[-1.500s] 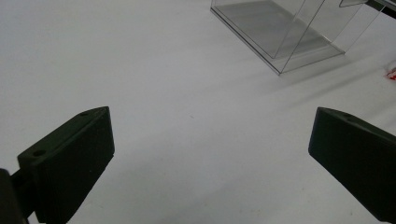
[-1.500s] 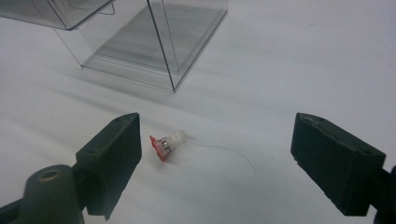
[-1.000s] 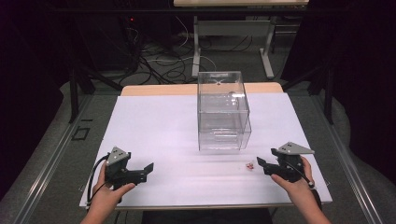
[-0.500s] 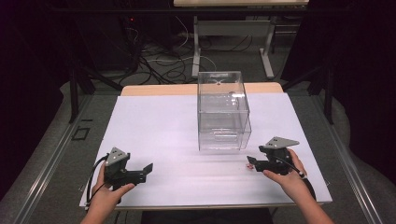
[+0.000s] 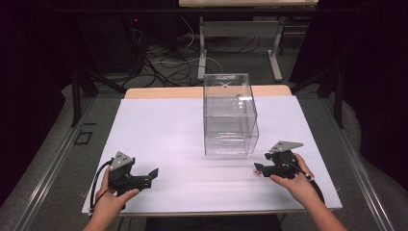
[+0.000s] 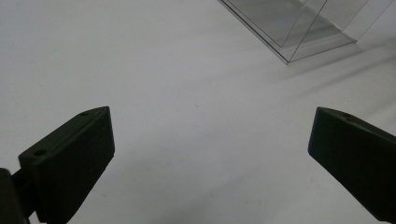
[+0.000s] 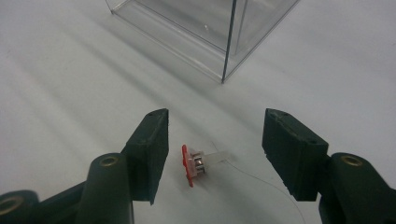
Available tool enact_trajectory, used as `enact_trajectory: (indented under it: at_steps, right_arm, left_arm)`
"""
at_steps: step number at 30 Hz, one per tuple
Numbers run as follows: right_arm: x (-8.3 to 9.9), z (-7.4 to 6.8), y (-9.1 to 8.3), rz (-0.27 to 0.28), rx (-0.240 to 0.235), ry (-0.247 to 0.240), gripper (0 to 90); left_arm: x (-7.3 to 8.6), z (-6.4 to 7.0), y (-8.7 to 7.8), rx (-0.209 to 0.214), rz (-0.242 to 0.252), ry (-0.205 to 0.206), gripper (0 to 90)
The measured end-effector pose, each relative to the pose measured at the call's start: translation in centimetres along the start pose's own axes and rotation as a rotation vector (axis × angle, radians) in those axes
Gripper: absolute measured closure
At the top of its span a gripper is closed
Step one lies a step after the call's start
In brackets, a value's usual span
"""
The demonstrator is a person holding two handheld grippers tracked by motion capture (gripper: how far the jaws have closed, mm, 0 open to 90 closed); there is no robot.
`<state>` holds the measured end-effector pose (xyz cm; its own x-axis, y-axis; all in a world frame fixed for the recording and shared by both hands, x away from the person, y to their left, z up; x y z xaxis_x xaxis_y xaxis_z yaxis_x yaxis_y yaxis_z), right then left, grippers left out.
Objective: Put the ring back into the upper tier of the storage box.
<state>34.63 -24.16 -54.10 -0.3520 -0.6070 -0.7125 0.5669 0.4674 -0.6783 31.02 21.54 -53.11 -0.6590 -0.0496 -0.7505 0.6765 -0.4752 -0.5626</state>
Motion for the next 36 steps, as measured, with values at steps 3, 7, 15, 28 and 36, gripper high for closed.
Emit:
enact_trajectory:
  at_steps: [3, 7, 15, 28, 36]
  right_arm:
    - [0.1, -0.1, 0.4, -0.026, -0.022, 0.006, 42.4]
    - [0.4, -0.3, 0.7, -0.050, -0.033, 0.009, 43.1]
    - [0.6, -0.4, 1.5, -0.055, -0.043, 0.006, 44.8]
    - [1.1, -0.5, 2.4, -0.086, -0.067, 0.002, 49.5]
    - [1.4, -0.5, 2.8, -0.106, -0.072, -0.005, 54.1]
  left_arm:
    - [0.0, -0.1, 0.0, -0.001, -0.012, -0.002, 0.8]
    - [0.0, -0.2, 0.0, -0.003, -0.006, 0.004, 0.8]
    - [0.1, -0.2, 0.0, -0.005, -0.009, 0.005, 0.9]
    - [0.2, -0.4, -0.2, -0.009, -0.022, -0.004, 0.9]
    - [0.2, -0.4, -0.2, -0.009, -0.023, -0.002, 0.9]
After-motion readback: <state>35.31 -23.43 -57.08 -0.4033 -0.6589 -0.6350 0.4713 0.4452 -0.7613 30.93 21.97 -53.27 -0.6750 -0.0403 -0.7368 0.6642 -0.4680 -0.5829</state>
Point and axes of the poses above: each handheld gripper's, and its own axes: y roughly forward along the jaws, x roughly out of its underside, z roughly to its right, the point moved 3 cm from there along y, roughly forward along the jaws, and after that the axes turned 15 degrees about -y, right-handed, at the moved point
